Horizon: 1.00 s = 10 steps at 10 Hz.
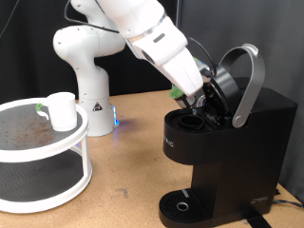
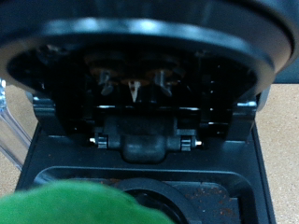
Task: Make a cup of coffee with the keurig machine
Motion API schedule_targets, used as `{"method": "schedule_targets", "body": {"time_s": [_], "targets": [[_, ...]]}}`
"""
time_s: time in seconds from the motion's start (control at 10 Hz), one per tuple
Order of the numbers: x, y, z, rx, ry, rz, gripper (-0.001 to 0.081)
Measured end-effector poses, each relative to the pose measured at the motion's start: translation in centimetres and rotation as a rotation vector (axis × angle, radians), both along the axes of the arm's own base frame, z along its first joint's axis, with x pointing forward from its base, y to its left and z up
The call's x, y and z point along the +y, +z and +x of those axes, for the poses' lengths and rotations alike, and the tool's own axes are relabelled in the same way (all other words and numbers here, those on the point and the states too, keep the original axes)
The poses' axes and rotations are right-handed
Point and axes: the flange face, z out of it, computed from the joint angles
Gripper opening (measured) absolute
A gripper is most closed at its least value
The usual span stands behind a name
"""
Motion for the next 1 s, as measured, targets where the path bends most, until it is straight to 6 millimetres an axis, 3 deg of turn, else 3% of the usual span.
{"method": "schedule_targets", "body": {"time_s": [1.0], "targets": [[2.7,-3.6,0.6,0.064,-0.008,-0.053,0.0469]]}}
